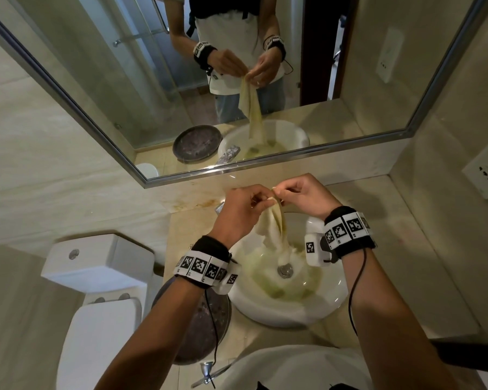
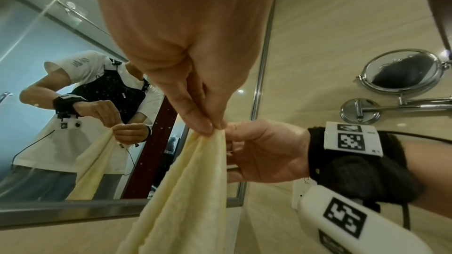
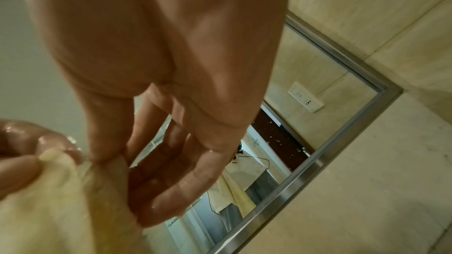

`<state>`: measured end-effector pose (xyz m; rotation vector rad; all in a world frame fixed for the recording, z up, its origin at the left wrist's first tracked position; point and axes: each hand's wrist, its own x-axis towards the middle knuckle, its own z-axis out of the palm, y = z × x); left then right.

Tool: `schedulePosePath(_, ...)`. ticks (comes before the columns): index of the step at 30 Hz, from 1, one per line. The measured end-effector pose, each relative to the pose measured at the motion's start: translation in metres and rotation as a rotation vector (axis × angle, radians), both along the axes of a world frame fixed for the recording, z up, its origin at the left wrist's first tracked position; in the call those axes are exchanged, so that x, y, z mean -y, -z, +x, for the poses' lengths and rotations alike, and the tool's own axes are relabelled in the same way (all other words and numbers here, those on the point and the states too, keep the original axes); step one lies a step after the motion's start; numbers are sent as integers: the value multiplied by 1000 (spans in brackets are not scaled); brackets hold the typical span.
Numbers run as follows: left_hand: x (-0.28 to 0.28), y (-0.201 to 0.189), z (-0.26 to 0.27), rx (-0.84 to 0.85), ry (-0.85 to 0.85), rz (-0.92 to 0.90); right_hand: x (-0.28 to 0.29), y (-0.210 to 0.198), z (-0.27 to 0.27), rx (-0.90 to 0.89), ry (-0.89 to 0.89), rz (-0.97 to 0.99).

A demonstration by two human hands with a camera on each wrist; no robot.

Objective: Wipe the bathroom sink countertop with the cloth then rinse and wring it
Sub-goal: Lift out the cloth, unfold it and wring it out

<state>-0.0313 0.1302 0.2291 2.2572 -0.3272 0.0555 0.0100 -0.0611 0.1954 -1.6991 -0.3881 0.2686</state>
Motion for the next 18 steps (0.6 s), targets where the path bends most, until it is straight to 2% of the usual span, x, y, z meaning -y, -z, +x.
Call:
schedulePosePath(4, 0, -1, 2, -9, 25, 28, -3, 2, -2, -31, -43, 11)
schedulePosePath(10, 6, 0, 1, 63, -125, -78, -1, 3, -4, -54, -40, 100)
schedulePosePath(18, 12, 4, 0, 112, -224, -147, 0, 2, -5, -75, -17, 145)
